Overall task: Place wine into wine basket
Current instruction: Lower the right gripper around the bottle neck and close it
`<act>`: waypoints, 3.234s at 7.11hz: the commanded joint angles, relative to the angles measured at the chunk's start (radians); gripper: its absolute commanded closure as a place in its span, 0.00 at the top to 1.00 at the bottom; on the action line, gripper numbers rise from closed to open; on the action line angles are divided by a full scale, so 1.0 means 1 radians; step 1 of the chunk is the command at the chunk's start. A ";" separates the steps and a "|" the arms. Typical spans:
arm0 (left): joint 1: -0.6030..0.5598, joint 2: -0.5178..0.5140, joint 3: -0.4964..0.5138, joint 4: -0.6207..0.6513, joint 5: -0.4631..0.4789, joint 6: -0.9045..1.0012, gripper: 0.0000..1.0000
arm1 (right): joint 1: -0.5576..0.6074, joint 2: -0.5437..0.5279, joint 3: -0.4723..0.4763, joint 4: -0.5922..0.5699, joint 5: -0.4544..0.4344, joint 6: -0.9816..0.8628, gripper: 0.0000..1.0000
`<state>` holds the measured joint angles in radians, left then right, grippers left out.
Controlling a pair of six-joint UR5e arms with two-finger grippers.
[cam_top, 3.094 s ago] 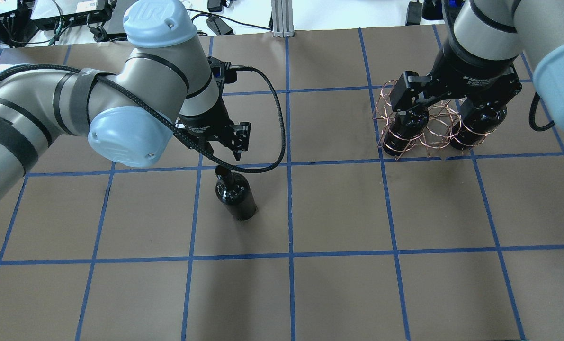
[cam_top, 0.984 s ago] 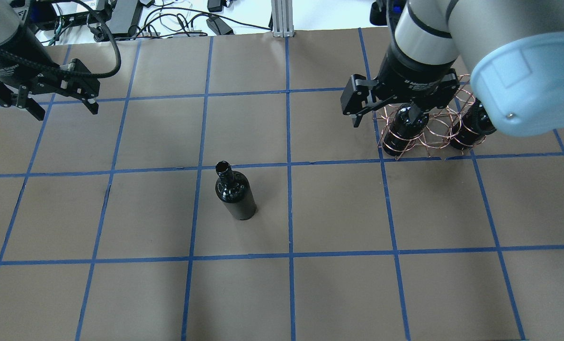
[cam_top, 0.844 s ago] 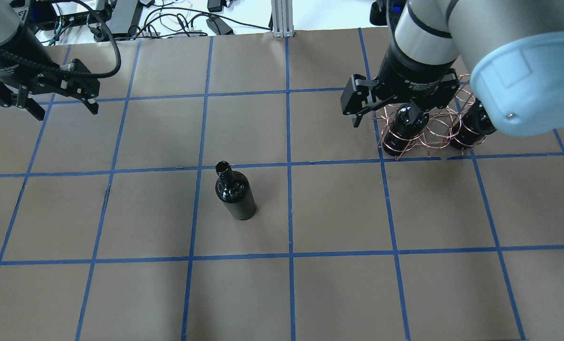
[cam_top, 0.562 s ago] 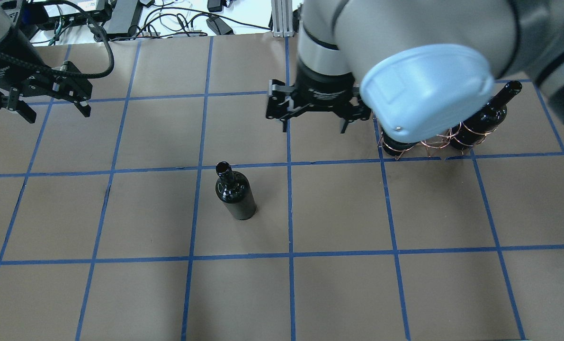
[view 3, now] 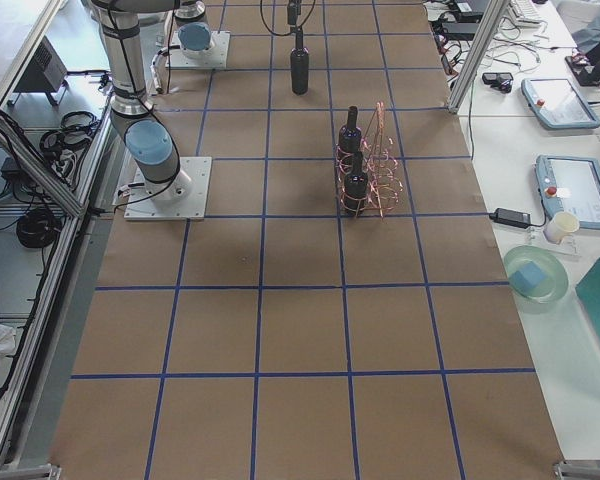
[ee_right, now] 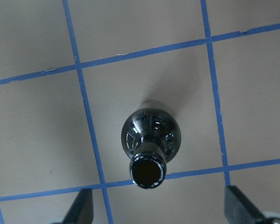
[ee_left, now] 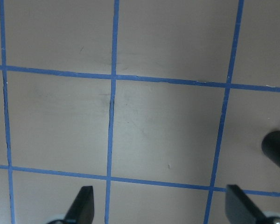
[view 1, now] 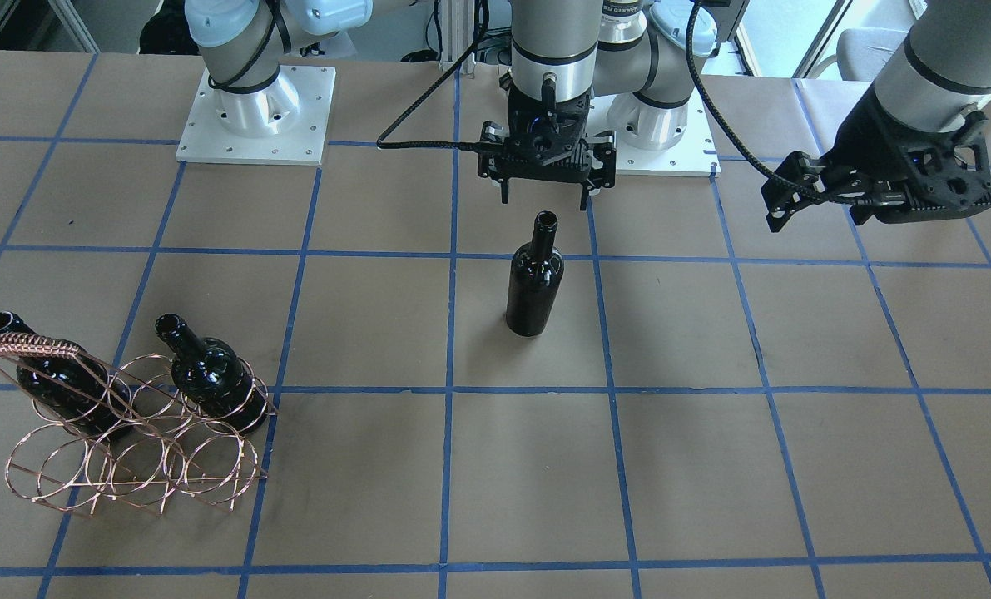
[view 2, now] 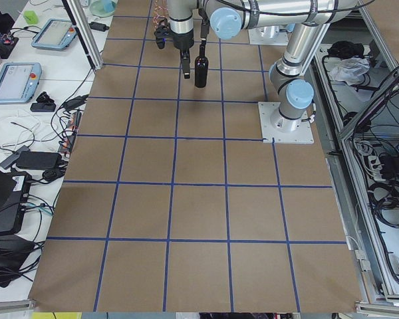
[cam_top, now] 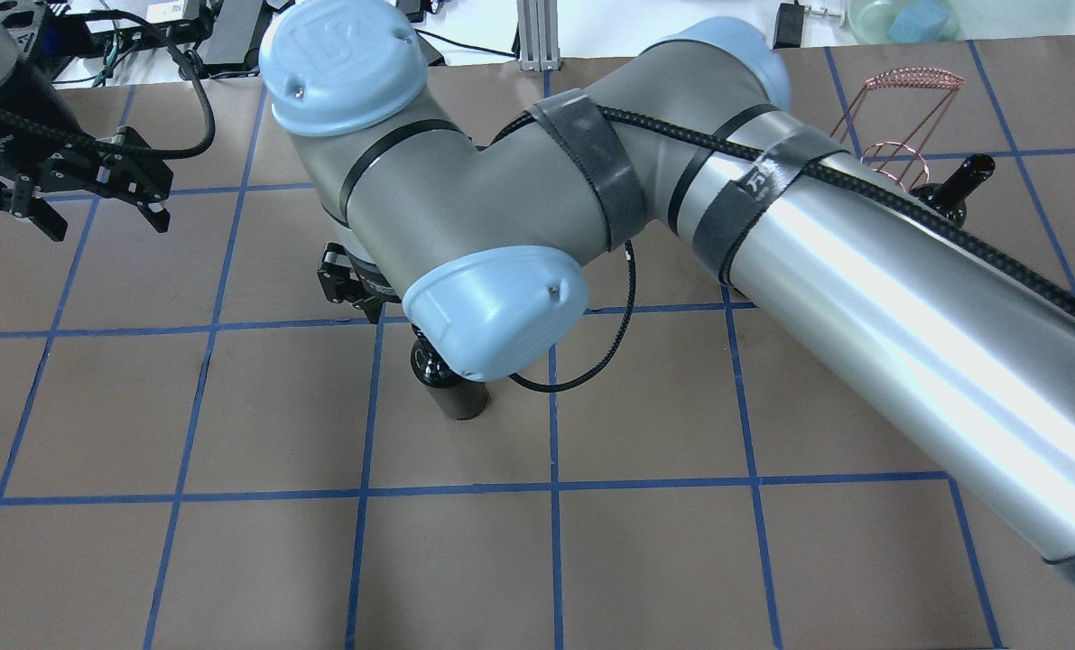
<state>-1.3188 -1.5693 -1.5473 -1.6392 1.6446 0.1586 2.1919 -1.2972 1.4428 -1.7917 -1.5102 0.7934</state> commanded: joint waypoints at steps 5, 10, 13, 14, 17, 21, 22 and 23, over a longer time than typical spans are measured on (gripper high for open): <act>0.020 0.002 -0.001 0.002 -0.028 0.009 1.00 | -0.004 0.041 0.088 -0.090 0.033 -0.023 0.92; 0.023 0.002 -0.001 0.004 -0.022 0.010 1.00 | -0.021 0.058 0.088 -0.123 0.021 -0.055 0.71; 0.023 0.002 -0.001 0.001 -0.016 0.013 1.00 | -0.034 0.056 0.088 -0.124 0.027 -0.056 0.66; 0.021 0.002 -0.002 -0.004 -0.016 0.013 1.00 | -0.034 0.056 0.087 -0.124 0.030 -0.054 0.63; 0.023 0.003 -0.001 -0.019 -0.014 0.013 1.00 | -0.034 0.058 0.087 -0.124 0.031 -0.048 0.62; 0.023 0.006 -0.002 -0.028 -0.014 0.015 1.00 | -0.034 0.061 0.071 -0.120 0.033 -0.037 0.47; 0.036 0.006 -0.004 -0.039 -0.014 0.028 1.00 | -0.034 0.061 0.071 -0.120 0.034 -0.037 0.45; 0.059 0.006 -0.004 -0.039 -0.016 0.066 1.00 | -0.032 0.064 0.071 -0.118 0.035 -0.031 0.45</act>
<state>-1.2818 -1.5635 -1.5503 -1.6741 1.6303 0.1913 2.1585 -1.2356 1.5153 -1.9114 -1.4764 0.7572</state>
